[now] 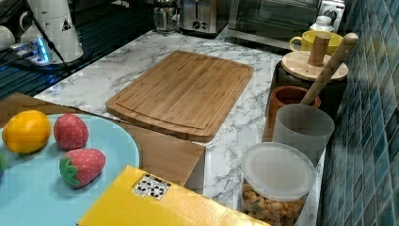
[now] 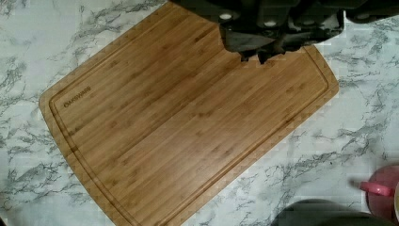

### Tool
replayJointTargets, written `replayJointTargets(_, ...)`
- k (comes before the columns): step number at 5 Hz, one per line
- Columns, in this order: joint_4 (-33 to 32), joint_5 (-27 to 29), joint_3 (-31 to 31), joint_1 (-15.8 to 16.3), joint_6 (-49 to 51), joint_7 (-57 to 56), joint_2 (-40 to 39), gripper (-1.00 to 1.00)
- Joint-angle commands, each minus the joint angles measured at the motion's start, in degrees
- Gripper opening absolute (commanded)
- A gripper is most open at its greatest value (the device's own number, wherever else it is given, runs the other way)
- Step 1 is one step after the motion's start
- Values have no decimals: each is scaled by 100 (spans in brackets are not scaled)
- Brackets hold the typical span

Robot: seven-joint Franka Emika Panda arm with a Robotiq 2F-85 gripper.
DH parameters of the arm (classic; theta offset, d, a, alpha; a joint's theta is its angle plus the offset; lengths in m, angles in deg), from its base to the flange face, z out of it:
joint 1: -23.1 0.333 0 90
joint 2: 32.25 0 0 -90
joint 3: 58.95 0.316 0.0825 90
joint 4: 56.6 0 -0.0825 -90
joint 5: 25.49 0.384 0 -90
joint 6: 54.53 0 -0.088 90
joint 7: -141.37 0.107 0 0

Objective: Turn on the toaster.

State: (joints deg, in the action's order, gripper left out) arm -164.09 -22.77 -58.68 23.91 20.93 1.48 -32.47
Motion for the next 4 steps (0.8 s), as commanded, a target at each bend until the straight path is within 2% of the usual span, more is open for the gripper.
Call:
replayJointTargets(1,-179,10,116,4,-149,-491,139,-100)
replayJointTargets(4,-1347,478,680,575,-1104,-1849,679,-100)
